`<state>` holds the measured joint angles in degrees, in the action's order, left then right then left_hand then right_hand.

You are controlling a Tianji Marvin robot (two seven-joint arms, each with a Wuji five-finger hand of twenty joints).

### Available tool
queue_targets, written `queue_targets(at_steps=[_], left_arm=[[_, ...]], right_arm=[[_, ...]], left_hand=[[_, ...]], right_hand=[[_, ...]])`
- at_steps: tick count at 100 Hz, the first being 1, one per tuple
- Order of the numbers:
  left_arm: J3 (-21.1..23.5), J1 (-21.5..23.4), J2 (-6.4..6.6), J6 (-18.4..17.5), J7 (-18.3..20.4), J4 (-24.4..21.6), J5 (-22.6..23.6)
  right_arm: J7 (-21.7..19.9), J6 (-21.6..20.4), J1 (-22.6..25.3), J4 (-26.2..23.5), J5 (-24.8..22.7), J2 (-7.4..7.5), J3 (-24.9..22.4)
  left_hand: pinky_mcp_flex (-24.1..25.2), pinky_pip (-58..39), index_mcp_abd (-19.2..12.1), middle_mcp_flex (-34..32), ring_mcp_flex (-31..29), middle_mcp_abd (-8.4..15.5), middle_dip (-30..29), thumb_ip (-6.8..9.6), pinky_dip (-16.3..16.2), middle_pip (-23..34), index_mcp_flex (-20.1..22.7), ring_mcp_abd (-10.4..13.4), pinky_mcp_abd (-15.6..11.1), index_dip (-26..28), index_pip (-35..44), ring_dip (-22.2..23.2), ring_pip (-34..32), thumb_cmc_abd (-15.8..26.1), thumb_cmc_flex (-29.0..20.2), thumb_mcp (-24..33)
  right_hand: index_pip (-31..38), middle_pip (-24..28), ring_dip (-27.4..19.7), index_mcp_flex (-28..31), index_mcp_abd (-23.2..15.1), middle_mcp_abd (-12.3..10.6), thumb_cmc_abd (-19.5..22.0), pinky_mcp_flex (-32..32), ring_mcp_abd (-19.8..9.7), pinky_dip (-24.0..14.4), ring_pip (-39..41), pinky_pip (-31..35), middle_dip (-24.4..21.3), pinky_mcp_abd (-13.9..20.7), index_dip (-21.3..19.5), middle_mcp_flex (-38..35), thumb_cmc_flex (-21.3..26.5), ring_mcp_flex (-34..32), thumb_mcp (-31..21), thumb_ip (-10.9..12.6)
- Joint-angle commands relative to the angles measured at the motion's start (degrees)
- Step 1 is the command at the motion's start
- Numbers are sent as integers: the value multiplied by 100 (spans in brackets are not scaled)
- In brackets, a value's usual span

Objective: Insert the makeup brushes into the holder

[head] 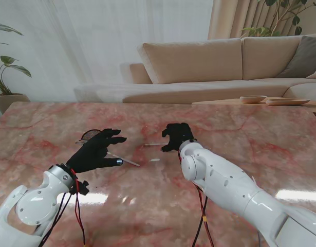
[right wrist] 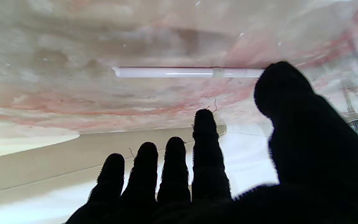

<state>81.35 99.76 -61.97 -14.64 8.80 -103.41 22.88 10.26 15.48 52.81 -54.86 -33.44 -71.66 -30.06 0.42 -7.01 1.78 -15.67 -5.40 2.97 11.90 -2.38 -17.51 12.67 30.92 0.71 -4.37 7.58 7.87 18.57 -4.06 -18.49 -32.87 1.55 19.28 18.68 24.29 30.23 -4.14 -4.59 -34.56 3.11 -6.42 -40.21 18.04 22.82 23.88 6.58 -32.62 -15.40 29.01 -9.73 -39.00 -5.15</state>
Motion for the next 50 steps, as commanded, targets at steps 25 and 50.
queue_targets(at_steps=[25,50], left_arm=[[41,77,-18,14,-50,-18,24],[38,89,-17,32,-44,9,14]], right_arm=[[163,-257,-310,876,258,-396,353],[236,-501,-480,1351,442,-628,585]], left_hand=[[64,-80,-84,130,-32,-32,-37,176,15,-56,-65,301,-160,77,140,-48,-14,174,-50,-152],[78,-63,-100,134,-21,-35,-40,175,4,-65,-88,304,-172,91,159,-43,-8,176,-55,-150]], right_hand=[[261,197,75,427,-316,-85,-407,124,-42,63,197,331,86,-42,-484,-78,121,28,-1436,-192],[252,228,75,487,-258,-87,-316,139,-63,134,207,341,107,-26,-533,-38,-15,96,-2176,-42]])
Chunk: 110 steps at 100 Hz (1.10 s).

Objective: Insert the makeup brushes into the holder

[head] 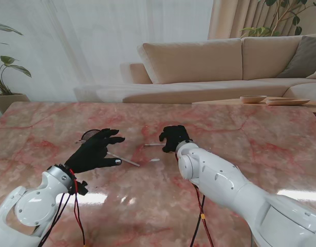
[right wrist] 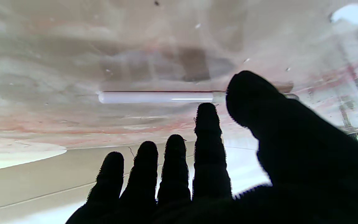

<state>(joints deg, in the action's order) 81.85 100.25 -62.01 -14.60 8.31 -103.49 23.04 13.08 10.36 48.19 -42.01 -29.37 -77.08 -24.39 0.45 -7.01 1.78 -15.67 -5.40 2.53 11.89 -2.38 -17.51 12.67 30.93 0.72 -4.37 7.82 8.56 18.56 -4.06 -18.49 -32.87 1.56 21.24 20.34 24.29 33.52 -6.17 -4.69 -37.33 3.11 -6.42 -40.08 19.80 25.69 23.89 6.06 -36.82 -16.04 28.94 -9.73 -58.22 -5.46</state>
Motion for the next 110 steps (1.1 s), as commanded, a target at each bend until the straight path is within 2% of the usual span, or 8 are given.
queue_targets(at_steps=[1,21,29,38,56,64,74,110], left_arm=[[-12,42,-13,29,5,17,-3],[0,61,-12,41,12,18,-8],[6,67,-12,47,15,20,-14],[11,74,-12,53,23,19,-25],[16,86,-19,56,1,25,-52],[16,87,-18,60,5,27,-54],[12,82,-16,60,17,33,-67],[45,113,-21,65,14,33,-106]], right_arm=[[-40,6,-25,87,40,-97,27],[159,-30,-127,514,109,-319,183],[288,-24,-141,694,134,-412,222],[412,-4,-150,880,120,-488,290],[535,12,-128,1178,169,-596,341],[585,0,-124,1296,205,-645,351],[597,10,-97,1370,318,-703,283],[881,45,-34,1775,499,-946,215]], left_hand=[[75,-63,-102,135,-22,9,-39,175,4,-65,-87,306,-173,67,91,-43,-8,176,-51,-152],[82,-28,-102,143,-12,6,-43,175,2,-73,-84,310,-168,72,99,-43,0,171,-65,-144],[89,-11,-96,146,-7,3,-45,176,2,-77,-83,308,-163,73,100,-43,4,179,-64,-141],[92,8,-95,151,1,1,-47,178,0,-80,-82,309,-160,75,103,-45,8,183,-68,-136],[92,35,-92,142,-4,-9,-44,183,-12,-74,-70,303,-149,80,113,-43,6,185,-86,-118],[94,47,-92,146,-3,-16,-45,183,-18,-76,-57,298,-147,83,120,-42,5,180,-82,-118],[98,65,-115,149,11,-9,-44,183,-24,-74,-59,302,-157,86,123,-41,7,196,-77,-112],[101,134,-143,137,14,-16,-37,183,-53,-60,-43,299,-146,100,149,-31,-2,214,-69,-96]], right_hand=[[60,63,75,167,-50,-81,-40,138,-69,121,32,55,106,26,-115,24,-12,95,-257,-8],[524,138,98,542,-175,-69,-40,98,-47,69,99,184,136,35,-427,-92,-26,15,-282,-23],[1160,186,101,687,-410,-75,-188,77,-31,88,136,290,140,23,-353,-227,141,-55,-159,-550],[1782,218,107,742,-575,-77,-248,32,-22,89,164,373,140,3,-107,-366,241,-131,3,-725],[1927,253,117,827,-610,-74,-293,-31,-18,72,205,439,143,-15,-52,-507,352,-218,85,-772],[2237,281,117,836,-681,-85,-468,-57,-20,56,245,556,142,-29,198,-614,458,-278,-229,-853],[2389,314,121,859,-662,-55,-604,-65,24,13,273,699,150,-111,191,-656,532,-282,-496,-917],[3026,417,163,1593,-923,-92,-580,-121,31,-39,372,977,156,-138,212,-1049,525,-418,-435,-1000]])
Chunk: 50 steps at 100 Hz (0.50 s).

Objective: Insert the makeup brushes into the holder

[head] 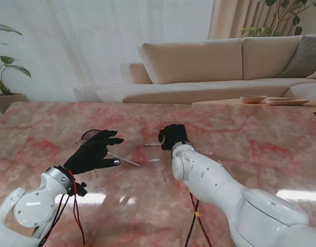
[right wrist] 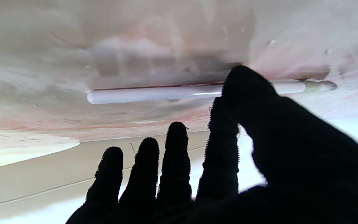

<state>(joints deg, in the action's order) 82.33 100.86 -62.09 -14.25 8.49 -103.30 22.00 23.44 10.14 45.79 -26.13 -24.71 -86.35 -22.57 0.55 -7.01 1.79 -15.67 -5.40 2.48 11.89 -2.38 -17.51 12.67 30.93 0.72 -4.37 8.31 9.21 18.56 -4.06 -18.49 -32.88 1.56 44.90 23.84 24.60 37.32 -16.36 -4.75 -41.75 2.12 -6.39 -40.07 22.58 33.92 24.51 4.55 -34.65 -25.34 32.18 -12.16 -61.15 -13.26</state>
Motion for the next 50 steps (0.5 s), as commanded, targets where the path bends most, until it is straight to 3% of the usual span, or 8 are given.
queue_targets(at_steps=[1,17,38,50], left_arm=[[-3,52,-13,29,-4,14,-2],[-2,46,-16,21,-11,25,-21],[-8,34,-15,5,-5,39,-44],[-17,33,-18,-3,-14,50,-62]], right_arm=[[-149,72,207,196,33,-22,34],[-77,173,245,265,70,-50,-22],[-32,246,341,98,68,36,-134],[89,248,419,-5,66,76,-232]], left_hand=[[91,135,-139,139,14,-10,-37,183,-54,-61,-46,305,-148,51,83,-30,-3,218,-67,-95],[94,155,-142,136,17,-13,-35,184,-66,-60,-41,299,-144,55,89,-26,-4,234,-61,-85],[109,196,-141,151,36,-32,-38,193,-80,-78,-39,289,-126,58,93,-25,2,290,-48,-60],[109,223,-135,153,48,-37,-38,198,-88,-85,-42,287,-122,58,92,-24,5,306,-46,-43]], right_hand=[[667,70,134,1230,93,-93,-138,-24,27,-43,98,163,94,14,-5,-130,197,-179,-145,-221],[854,155,215,1409,103,-111,-105,-29,-36,-88,273,380,128,56,-86,-262,165,-197,-260,-271],[813,349,266,1335,69,-126,220,54,-123,-6,445,534,270,137,-740,-164,147,-67,-216,-293],[792,379,273,1272,53,-138,310,60,-151,0,466,549,288,159,-885,-111,115,-37,-201,-292]])
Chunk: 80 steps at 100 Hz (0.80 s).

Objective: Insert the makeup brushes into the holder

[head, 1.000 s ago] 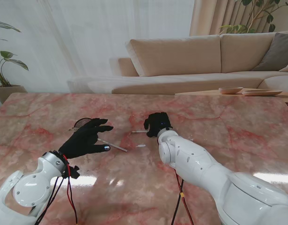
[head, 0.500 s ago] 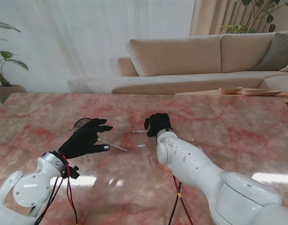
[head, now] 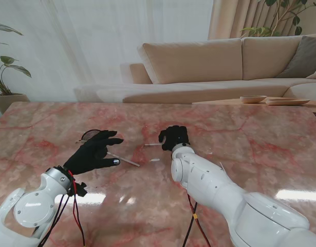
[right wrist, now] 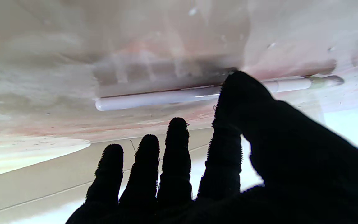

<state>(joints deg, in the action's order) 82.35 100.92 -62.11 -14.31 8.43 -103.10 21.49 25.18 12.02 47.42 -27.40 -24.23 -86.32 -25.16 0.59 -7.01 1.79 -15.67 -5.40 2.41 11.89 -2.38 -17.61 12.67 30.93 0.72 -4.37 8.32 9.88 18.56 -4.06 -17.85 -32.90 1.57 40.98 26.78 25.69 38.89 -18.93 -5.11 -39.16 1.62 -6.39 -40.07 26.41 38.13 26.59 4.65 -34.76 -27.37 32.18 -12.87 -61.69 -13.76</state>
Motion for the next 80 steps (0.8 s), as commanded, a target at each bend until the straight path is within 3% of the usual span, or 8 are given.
queue_targets(at_steps=[1,6,26,36,44,59,80], left_arm=[[-19,27,-17,2,-9,30,-14],[-20,30,-18,1,-13,30,-20],[-9,29,-13,-23,12,31,-36],[-2,28,-14,-42,1,35,-31],[11,35,-14,-37,7,37,-45],[39,48,-19,-26,9,54,-93],[54,65,-15,4,37,41,-109]], right_arm=[[-72,60,263,111,16,77,19],[-3,44,296,70,7,93,-21],[75,80,325,3,-39,119,-44],[52,87,290,93,-32,84,0],[37,88,263,200,-21,39,51],[78,25,227,475,-6,-74,162],[170,-41,227,752,-37,-166,306]], left_hand=[[105,226,-138,151,48,-15,-38,198,-78,-85,-41,287,-125,57,25,-24,6,249,-35,-45],[103,238,-142,158,46,-29,-39,201,-79,-92,-49,294,-123,55,20,-24,5,261,-35,-34],[95,284,-141,165,66,-27,-41,209,-72,-101,-42,291,-127,56,22,-26,12,266,-36,-2],[91,304,-156,163,67,-24,-41,211,-63,-103,-39,288,-116,58,26,-25,11,287,-28,13],[89,318,-150,163,70,-34,-41,213,-56,-104,-40,279,-115,59,28,-23,9,289,-28,25],[83,331,-144,155,66,-42,-39,214,-49,-101,-38,271,-104,60,29,-16,-1,292,-29,47],[80,344,-152,152,70,-40,-38,208,-43,-97,-41,266,-108,60,30,-4,-11,308,-4,68]], right_hand=[[1180,88,164,1112,308,-103,56,110,-154,1,84,130,82,152,-885,97,115,40,-146,-243],[1046,127,162,1115,309,-114,97,117,-176,15,106,145,90,165,-1069,147,122,67,-122,-237],[1044,133,158,1119,312,-113,31,106,-160,17,106,153,86,162,-1103,133,105,56,-135,-217],[943,124,158,1140,383,-127,-89,77,-137,17,112,166,69,143,-884,42,63,14,-145,-201],[1051,104,158,1084,498,-134,-149,39,-138,21,113,186,64,127,-370,-77,110,-56,-175,-182],[1102,131,160,1202,523,-158,-277,-13,-128,17,126,220,83,113,-229,-237,387,-134,-370,-55],[1286,253,200,1369,453,-169,-479,-72,-125,3,221,324,163,101,-301,-472,428,-230,-536,5]])
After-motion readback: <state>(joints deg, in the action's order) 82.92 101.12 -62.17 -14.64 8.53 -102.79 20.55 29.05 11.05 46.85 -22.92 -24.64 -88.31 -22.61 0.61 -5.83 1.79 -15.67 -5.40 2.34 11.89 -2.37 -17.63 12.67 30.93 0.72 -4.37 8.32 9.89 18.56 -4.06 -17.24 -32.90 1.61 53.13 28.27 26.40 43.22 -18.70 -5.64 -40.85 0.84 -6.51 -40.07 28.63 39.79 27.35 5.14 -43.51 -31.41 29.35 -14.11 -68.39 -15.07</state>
